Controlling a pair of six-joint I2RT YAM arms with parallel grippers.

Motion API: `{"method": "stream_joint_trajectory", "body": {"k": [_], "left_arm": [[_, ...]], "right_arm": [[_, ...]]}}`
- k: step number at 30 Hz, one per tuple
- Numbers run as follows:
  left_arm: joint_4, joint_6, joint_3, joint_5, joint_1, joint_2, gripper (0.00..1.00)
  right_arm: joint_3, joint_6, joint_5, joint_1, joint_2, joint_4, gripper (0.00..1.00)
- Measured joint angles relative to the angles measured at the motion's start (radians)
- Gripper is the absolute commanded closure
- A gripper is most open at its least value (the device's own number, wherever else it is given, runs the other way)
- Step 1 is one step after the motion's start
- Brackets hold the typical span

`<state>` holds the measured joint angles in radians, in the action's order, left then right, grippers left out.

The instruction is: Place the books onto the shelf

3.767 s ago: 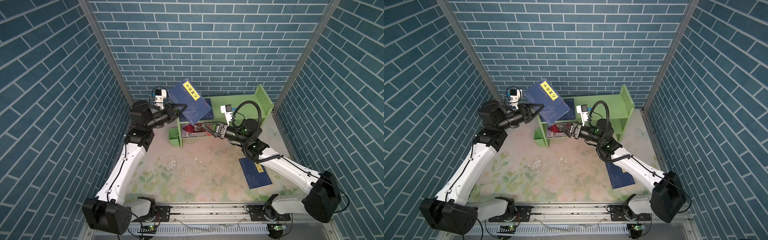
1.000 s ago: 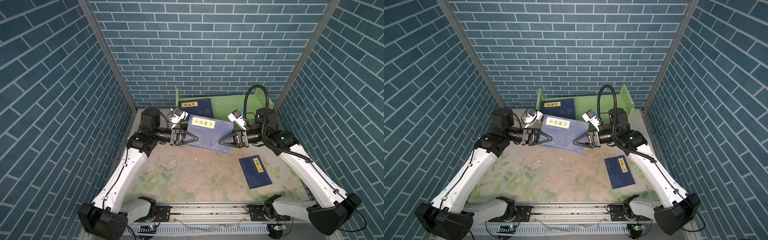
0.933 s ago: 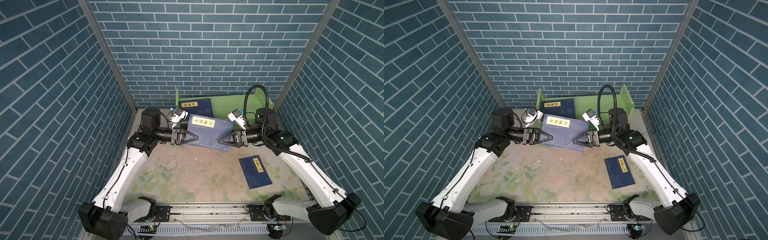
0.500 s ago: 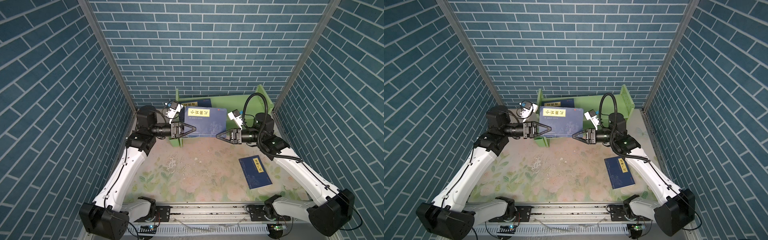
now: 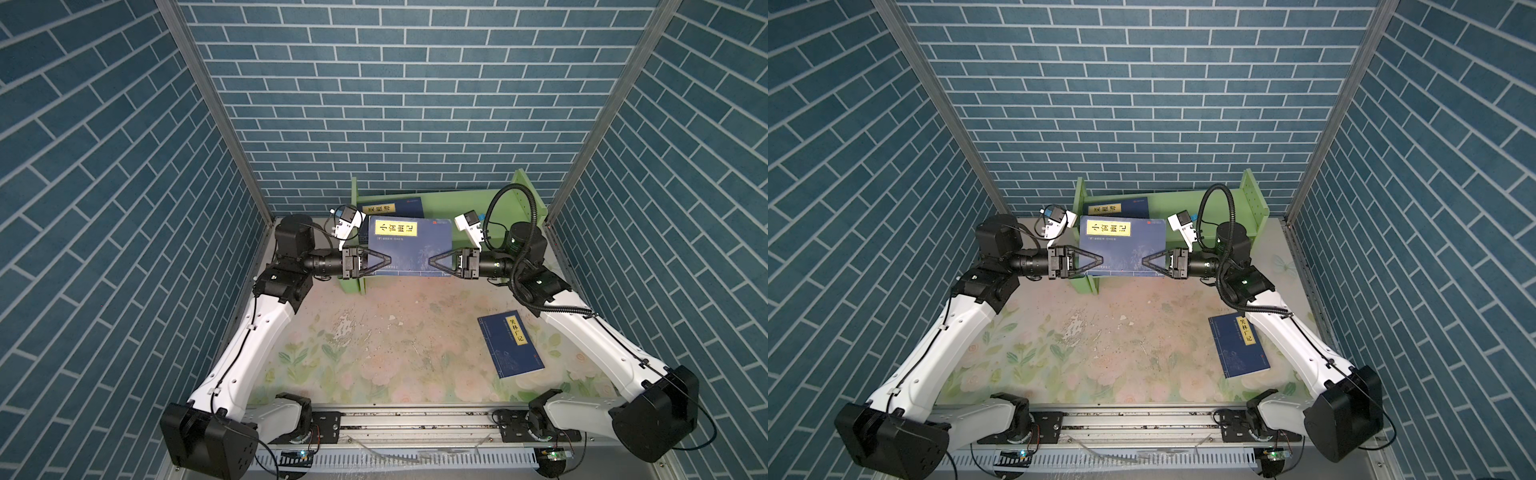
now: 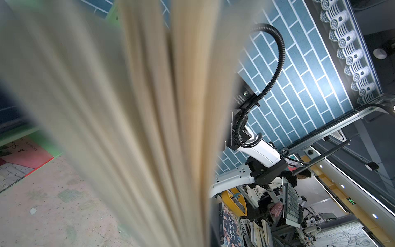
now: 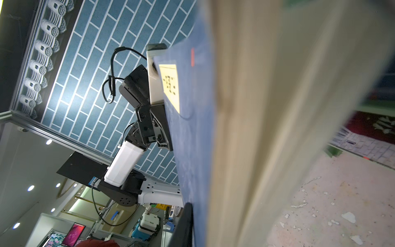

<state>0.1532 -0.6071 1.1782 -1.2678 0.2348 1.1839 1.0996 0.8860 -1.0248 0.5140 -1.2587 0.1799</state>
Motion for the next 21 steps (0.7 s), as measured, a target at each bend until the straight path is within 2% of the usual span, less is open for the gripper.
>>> {"method": "stream_joint_trajectory", "body": {"k": [2, 4, 6, 12, 21], "left_arm": [[-0.002, -0.004, -0.001, 0.0, -0.003, 0.0, 1.0], [-0.002, -0.004, -0.001, 0.004, -0.003, 0.0, 0.84], [0.003, 0.006, -0.001, 0.031, -0.006, 0.0, 0.6], [0.084, 0.058, 0.005, 0.143, -0.063, -0.018, 0.36], [0.242, 0.156, 0.087, 0.22, -0.234, -0.093, 0.32]], "right_arm": [[0.001, 0.004, -0.004, 0.0, 0.0, 0.01, 1.0], [0.005, 0.005, -0.008, -0.002, -0.003, 0.012, 1.0], [0.024, 0.008, -0.014, -0.005, -0.017, 0.006, 1.0], [0.171, -0.032, -0.005, -0.043, -0.069, -0.139, 1.0], [0.443, -0.155, -0.021, -0.128, -0.201, -0.414, 1.0]]}}
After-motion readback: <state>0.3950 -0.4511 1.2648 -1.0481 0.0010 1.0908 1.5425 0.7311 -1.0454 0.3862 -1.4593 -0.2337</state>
